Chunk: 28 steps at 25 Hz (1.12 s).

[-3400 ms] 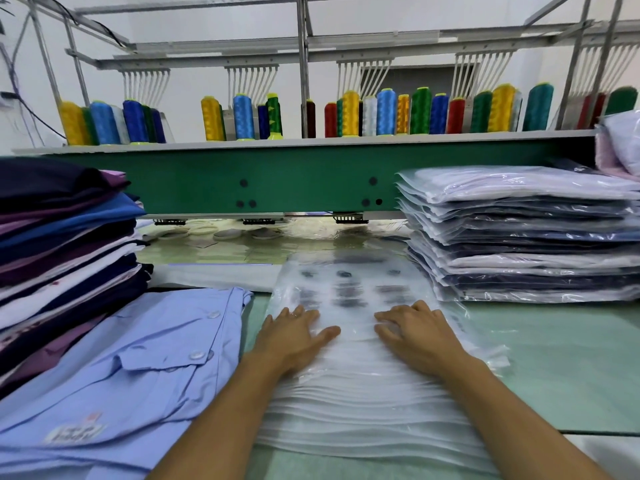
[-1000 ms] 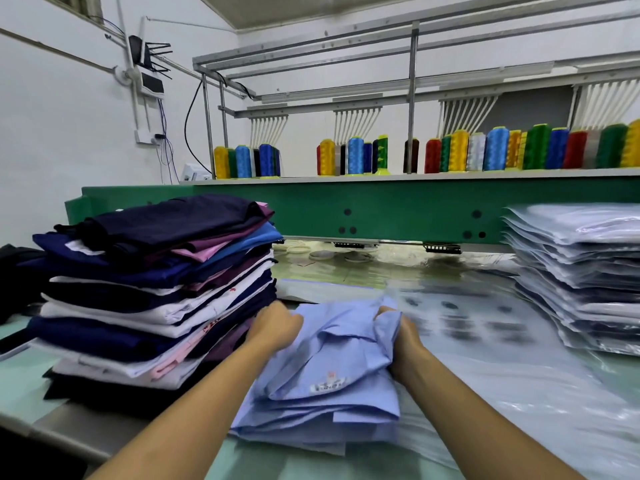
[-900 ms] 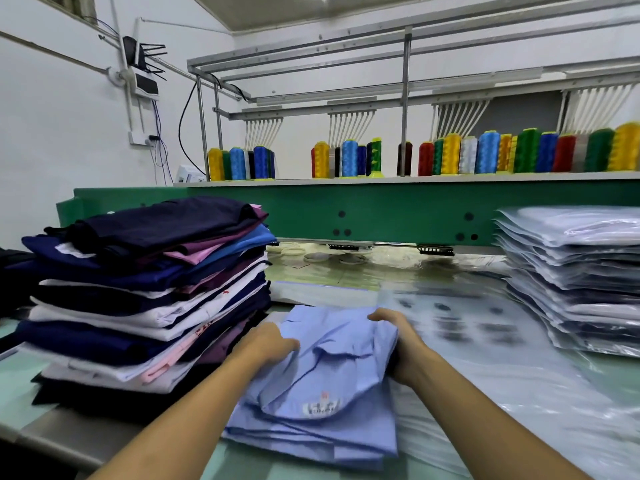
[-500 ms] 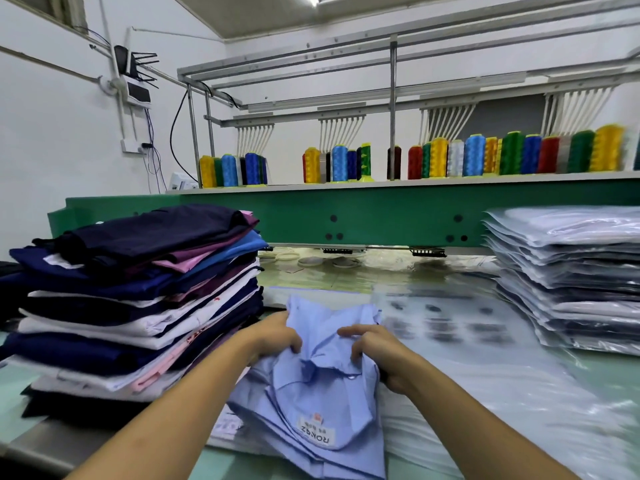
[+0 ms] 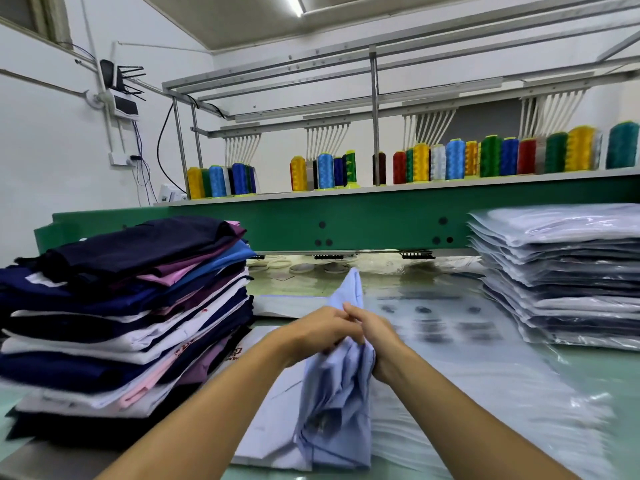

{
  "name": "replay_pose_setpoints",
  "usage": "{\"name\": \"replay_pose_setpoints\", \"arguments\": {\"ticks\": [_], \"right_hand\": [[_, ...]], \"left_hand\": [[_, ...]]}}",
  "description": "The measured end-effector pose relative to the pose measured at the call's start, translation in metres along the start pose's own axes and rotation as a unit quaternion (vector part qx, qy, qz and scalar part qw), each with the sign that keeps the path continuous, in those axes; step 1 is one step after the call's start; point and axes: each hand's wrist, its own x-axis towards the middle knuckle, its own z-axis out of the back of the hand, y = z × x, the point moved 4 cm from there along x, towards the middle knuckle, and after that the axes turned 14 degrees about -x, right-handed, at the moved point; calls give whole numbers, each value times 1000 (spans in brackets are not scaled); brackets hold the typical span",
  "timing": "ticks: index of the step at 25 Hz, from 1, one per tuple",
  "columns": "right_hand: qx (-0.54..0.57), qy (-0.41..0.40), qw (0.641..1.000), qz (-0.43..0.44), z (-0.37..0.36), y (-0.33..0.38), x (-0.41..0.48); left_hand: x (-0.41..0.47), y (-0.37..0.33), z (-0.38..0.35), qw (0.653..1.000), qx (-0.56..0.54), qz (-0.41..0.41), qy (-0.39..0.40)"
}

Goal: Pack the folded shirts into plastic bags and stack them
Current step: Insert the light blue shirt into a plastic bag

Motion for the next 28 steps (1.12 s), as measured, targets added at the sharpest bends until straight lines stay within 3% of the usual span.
{"name": "replay_pose_setpoints", "arguments": {"ticks": [2, 3, 5, 6, 7, 9, 10, 14, 19, 20, 22, 25, 28], "right_hand": [[46, -39, 998, 20, 15, 15, -2], [60, -53, 996, 39, 25, 24, -3], [57, -69, 992, 86, 44, 44, -4], [50, -74, 990, 106, 53, 52, -5], [42, -80, 988, 122, 62, 58, -7], [20, -91, 984, 153, 78, 70, -11], [10, -87, 982, 168, 86, 74, -13], [-75, -6, 979, 191, 113, 75, -21], [-240, -86, 945, 204, 172, 76, -27], [-290, -88, 929, 213, 182, 79, -28], [-396, -91, 885, 226, 199, 82, -28], [-506, -90, 824, 238, 216, 85, -30], [-577, -101, 779, 225, 228, 83, -30]], "left_hand": [[1, -13, 1, 998, -62, -2, 14], [6, -19, 5, 998, -49, -27, -30], [12, -30, 16, 975, 37, -100, -195], [14, -31, 18, 960, 31, -116, -254], [19, -28, 15, 959, -20, -106, -263], [34, -18, -3, 968, -156, -81, -179], [40, -19, -14, 967, -171, -99, -161], [67, -31, -56, 944, -117, -234, -203], [107, -14, -77, 969, -148, -153, -124], [113, -8, -76, 980, -101, -127, -119], [124, 8, -75, 988, 95, -78, -88], [132, 41, -79, 933, 360, 0, -13], [136, 59, -80, 889, 455, 46, 17]]}}
